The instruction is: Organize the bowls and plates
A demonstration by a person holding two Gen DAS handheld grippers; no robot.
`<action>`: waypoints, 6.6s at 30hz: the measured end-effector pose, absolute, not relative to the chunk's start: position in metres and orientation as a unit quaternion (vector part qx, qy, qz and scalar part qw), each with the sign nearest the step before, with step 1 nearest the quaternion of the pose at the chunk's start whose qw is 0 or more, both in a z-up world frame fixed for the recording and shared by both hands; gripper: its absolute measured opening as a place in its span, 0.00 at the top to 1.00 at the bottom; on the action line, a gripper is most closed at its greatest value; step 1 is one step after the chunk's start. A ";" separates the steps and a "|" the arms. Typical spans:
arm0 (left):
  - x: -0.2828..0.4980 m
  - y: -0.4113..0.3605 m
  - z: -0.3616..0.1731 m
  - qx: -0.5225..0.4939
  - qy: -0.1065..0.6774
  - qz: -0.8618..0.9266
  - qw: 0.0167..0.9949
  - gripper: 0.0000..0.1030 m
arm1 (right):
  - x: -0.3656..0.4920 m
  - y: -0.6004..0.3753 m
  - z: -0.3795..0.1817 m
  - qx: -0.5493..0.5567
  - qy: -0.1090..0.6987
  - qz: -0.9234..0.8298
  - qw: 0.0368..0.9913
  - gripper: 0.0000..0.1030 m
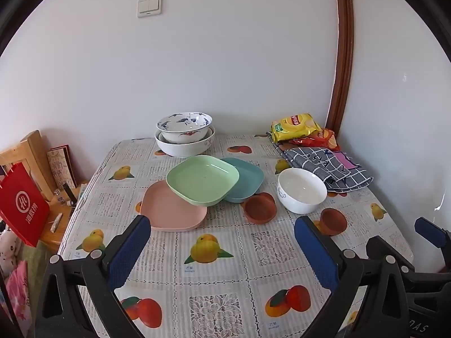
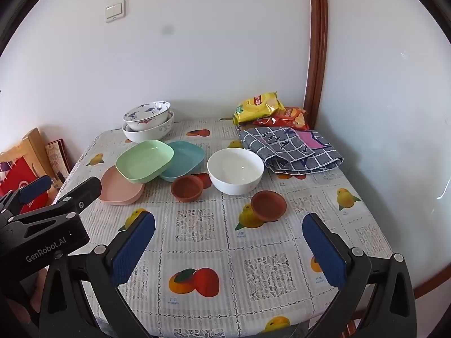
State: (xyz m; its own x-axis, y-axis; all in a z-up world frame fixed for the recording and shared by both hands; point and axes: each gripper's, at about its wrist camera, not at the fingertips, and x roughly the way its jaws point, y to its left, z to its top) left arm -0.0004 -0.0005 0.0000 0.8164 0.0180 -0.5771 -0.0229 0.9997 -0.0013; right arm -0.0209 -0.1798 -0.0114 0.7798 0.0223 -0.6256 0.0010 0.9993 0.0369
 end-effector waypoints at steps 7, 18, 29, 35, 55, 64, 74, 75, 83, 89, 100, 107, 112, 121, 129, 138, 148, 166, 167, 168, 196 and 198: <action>-0.003 -0.002 -0.001 -0.012 0.305 0.011 0.952 0.00 | -0.022 -0.181 -0.009 0.017 0.336 0.004 0.942 0.00; -0.002 0.001 0.001 -0.005 0.306 0.013 0.952 0.00 | -0.024 -0.180 -0.009 0.018 0.335 0.000 0.942 0.00; -0.007 0.001 0.001 -0.004 0.300 0.017 0.954 0.00 | -0.026 -0.181 -0.007 0.020 0.334 -0.003 0.942 0.00; -0.007 0.000 -0.001 -0.008 0.301 0.015 0.954 0.00 | -0.027 -0.181 -0.004 0.020 0.330 0.000 0.944 0.00; -0.009 -0.003 0.002 -0.006 0.300 0.011 0.954 0.00 | -0.030 -0.182 -0.002 0.025 0.322 -0.004 0.946 0.00; -0.010 -0.005 0.004 -0.003 0.298 0.011 0.955 0.00 | -0.029 -0.182 -0.003 0.028 0.322 -0.004 0.946 0.00; -0.009 -0.004 0.002 -0.003 0.299 0.011 0.954 0.00 | -0.031 -0.182 -0.003 0.029 0.321 -0.004 0.947 0.00; -0.009 -0.004 0.002 -0.002 0.299 0.012 0.954 0.00 | -0.031 -0.182 -0.002 0.030 0.321 -0.004 0.946 0.00; -0.009 -0.005 0.001 -0.002 0.299 0.009 0.954 0.00 | -0.031 -0.182 -0.001 0.032 0.320 -0.003 0.947 0.00; -0.008 -0.004 0.001 -0.003 0.299 0.009 0.954 0.00 | -0.032 -0.181 -0.002 0.033 0.319 -0.003 0.947 0.00; 0.005 0.000 -0.008 -0.007 0.311 0.001 0.950 0.00 | -0.021 -0.181 -0.011 0.037 0.328 -0.003 0.944 0.00; 0.020 0.002 -0.017 -0.011 0.328 -0.003 0.945 0.00 | -0.005 -0.179 -0.017 0.044 0.333 0.002 0.942 0.00; 0.034 0.003 -0.022 -0.009 0.339 -0.004 0.941 0.00 | 0.006 -0.175 -0.016 0.041 0.332 -0.001 0.943 0.00; 0.065 0.020 -0.027 -0.022 0.351 0.004 0.936 0.00 | 0.040 -0.170 -0.023 0.041 0.353 -0.001 0.935 0.00; 0.094 0.044 -0.038 -0.036 0.370 0.018 0.928 0.00 | 0.076 -0.167 -0.034 0.064 0.375 0.014 0.925 0.00; 0.130 0.073 -0.055 -0.054 0.397 0.042 0.915 0.00 | 0.122 -0.156 -0.053 0.053 0.399 0.034 0.915 0.00; 0.170 0.088 -0.073 -0.050 0.411 0.059 0.908 0.03 | 0.164 -0.125 -0.068 0.016 0.410 0.044 0.911 0.07; 0.238 0.100 -0.100 -0.022 0.439 0.068 0.896 0.29 | 0.228 -0.086 -0.103 0.025 0.440 0.102 0.892 0.27; 0.242 0.100 -0.101 -0.019 0.442 0.068 0.894 0.31 | 0.231 -0.085 -0.104 0.030 0.441 0.103 0.891 0.27; 0.246 0.100 -0.103 -0.019 0.445 0.065 0.893 0.35 | 0.234 -0.084 -0.106 0.033 0.444 0.104 0.889 0.27; 0.270 0.113 -0.129 -0.061 0.465 0.014 0.883 0.81 | 0.266 -0.051 -0.133 0.007 0.483 0.116 0.868 0.83; 0.266 0.112 -0.127 -0.063 0.460 0.012 0.886 0.83 | 0.265 -0.053 -0.134 0.010 0.484 0.112 0.868 0.84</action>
State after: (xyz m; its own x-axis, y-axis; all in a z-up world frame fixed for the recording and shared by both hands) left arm 0.2656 0.1122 -0.1271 0.5768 -0.0378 -0.8160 -0.0789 0.9917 -0.1016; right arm 0.2646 -0.0532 -0.1340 0.5065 0.2051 -0.8375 -0.1852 0.9745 0.1267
